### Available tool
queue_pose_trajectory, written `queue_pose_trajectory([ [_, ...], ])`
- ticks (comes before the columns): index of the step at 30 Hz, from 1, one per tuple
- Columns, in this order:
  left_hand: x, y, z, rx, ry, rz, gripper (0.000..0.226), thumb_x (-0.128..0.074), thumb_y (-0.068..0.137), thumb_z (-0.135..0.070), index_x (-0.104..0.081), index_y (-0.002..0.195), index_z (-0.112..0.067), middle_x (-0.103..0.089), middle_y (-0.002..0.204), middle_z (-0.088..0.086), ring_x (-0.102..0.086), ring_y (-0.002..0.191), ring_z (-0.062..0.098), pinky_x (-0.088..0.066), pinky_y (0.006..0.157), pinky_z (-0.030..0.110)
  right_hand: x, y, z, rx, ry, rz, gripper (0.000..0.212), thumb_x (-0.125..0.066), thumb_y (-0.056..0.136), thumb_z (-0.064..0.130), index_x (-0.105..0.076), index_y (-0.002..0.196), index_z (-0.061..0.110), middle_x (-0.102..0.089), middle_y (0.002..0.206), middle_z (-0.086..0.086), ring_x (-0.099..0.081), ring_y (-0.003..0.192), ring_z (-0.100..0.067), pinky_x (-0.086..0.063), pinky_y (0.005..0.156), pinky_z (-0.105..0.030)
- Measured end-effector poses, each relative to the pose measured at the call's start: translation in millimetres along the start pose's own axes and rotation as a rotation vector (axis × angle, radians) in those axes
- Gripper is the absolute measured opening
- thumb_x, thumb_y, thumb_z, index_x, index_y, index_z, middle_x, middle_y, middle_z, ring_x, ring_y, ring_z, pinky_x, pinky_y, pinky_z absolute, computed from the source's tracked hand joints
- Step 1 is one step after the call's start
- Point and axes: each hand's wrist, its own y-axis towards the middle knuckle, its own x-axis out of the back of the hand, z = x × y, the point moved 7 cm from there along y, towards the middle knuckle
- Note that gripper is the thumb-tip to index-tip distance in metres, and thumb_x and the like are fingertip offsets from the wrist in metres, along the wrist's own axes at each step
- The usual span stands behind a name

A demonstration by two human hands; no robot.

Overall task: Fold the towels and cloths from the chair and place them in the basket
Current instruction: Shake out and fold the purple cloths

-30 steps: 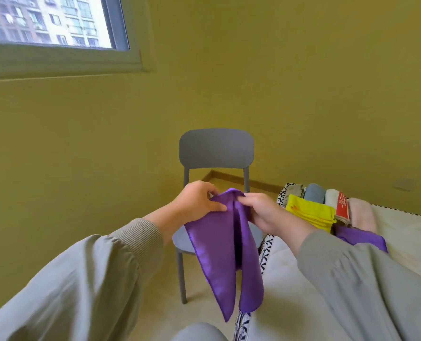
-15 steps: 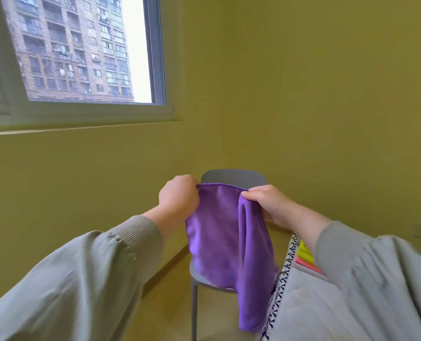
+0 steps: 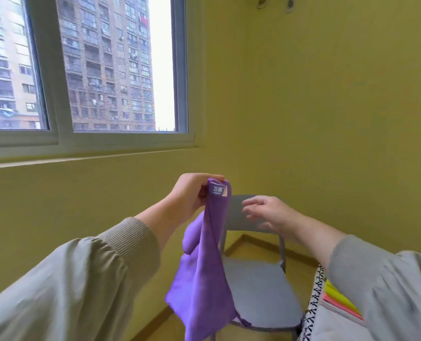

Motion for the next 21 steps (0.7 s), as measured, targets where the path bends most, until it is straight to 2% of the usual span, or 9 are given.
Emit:
queue_pose_trajectory([
  [4,-9,-4,-12,0.033,-0.01,0.123,0.037,-0.037,0.088,-0.005,-0.072,0.077,-0.002,-0.069,0.069,0.007,-0.06,0.058,0.015,-0.047,0.052,0.019,-4,10,19,0.1,0.112,0.03,0.052,-0.058,0.088,0.006,-0.044,0.135,0.023,-0.043,0.131,0.002,-0.04,0.126,-0.016,-0.027,0.101,-0.038],
  [6,-11,-8,-16,0.025,0.071,0.18,0.028,-0.044,0.088,-0.003,-0.072,0.084,-0.004,-0.069,0.076,0.007,-0.061,0.061,0.014,-0.049,0.055,0.019,-10,11,26,0.121,0.236,0.15,0.068,-0.066,0.073,0.009,-0.045,0.136,0.023,-0.047,0.136,0.002,-0.047,0.124,-0.013,-0.031,0.102,-0.033],
  [7,-12,-9,-18,0.014,0.124,0.202,0.025,-0.046,0.088,0.001,-0.071,0.09,-0.004,-0.068,0.079,0.008,-0.062,0.063,0.014,-0.051,0.056,0.019,-13,9,29,0.112,0.305,0.23,0.068,-0.064,0.07,0.008,-0.047,0.134,0.019,-0.053,0.132,-0.001,-0.054,0.117,-0.012,-0.039,0.095,-0.029],
  [9,-13,-10,-20,-0.007,0.188,0.253,0.03,-0.047,0.086,0.012,-0.069,0.097,-0.006,-0.069,0.085,0.009,-0.065,0.069,0.015,-0.054,0.062,0.02,-20,0,33,0.09,0.4,0.388,0.054,-0.058,0.076,0.001,-0.053,0.129,0.011,-0.062,0.12,-0.007,-0.063,0.104,-0.018,-0.05,0.083,-0.03],
  [11,-15,-13,-20,0.007,0.189,0.322,0.036,-0.048,0.084,0.017,-0.068,0.102,-0.007,-0.07,0.09,0.009,-0.066,0.075,0.015,-0.056,0.07,0.022,-25,-9,34,0.08,0.39,0.498,0.042,-0.053,0.083,-0.001,-0.06,0.122,0.013,-0.064,0.118,-0.01,-0.064,0.101,-0.023,-0.053,0.086,-0.036],
  [13,-18,-15,-19,0.03,0.203,0.386,0.038,-0.05,0.084,0.017,-0.067,0.106,-0.009,-0.069,0.093,0.007,-0.066,0.079,0.015,-0.056,0.074,0.024,-25,-11,32,0.076,0.379,0.557,0.043,-0.055,0.08,0.003,-0.063,0.119,0.018,-0.063,0.12,-0.012,-0.062,0.105,-0.027,-0.047,0.096,-0.042],
  [16,-25,-20,-18,0.071,0.217,0.502,0.043,-0.054,0.081,0.017,-0.064,0.112,-0.011,-0.069,0.097,0.006,-0.067,0.082,0.015,-0.057,0.074,0.026,-21,-15,29,0.05,0.395,0.599,0.044,-0.056,0.078,0.004,-0.062,0.12,0.018,-0.064,0.118,-0.011,-0.062,0.103,-0.028,-0.046,0.096,-0.043],
  [18,-29,-22,-17,0.08,0.235,0.568,0.049,-0.058,0.077,0.018,-0.062,0.115,-0.012,-0.069,0.099,0.006,-0.068,0.084,0.015,-0.057,0.073,0.028,-17,-16,27,0.023,0.411,0.577,0.035,-0.058,0.076,0.002,-0.07,0.106,0.013,-0.068,0.108,-0.012,-0.067,0.093,-0.025,-0.052,0.087,-0.038],
  [21,-26,-17,-18,0.011,0.353,0.474,0.048,-0.06,0.077,0.019,-0.064,0.112,-0.014,-0.069,0.098,0.006,-0.067,0.081,0.013,-0.058,0.076,0.027,-11,-14,26,0.026,0.39,0.503,0.03,-0.061,0.072,0.0,-0.071,0.099,0.006,-0.069,0.103,-0.016,-0.068,0.089,-0.026,-0.053,0.086,-0.037],
])
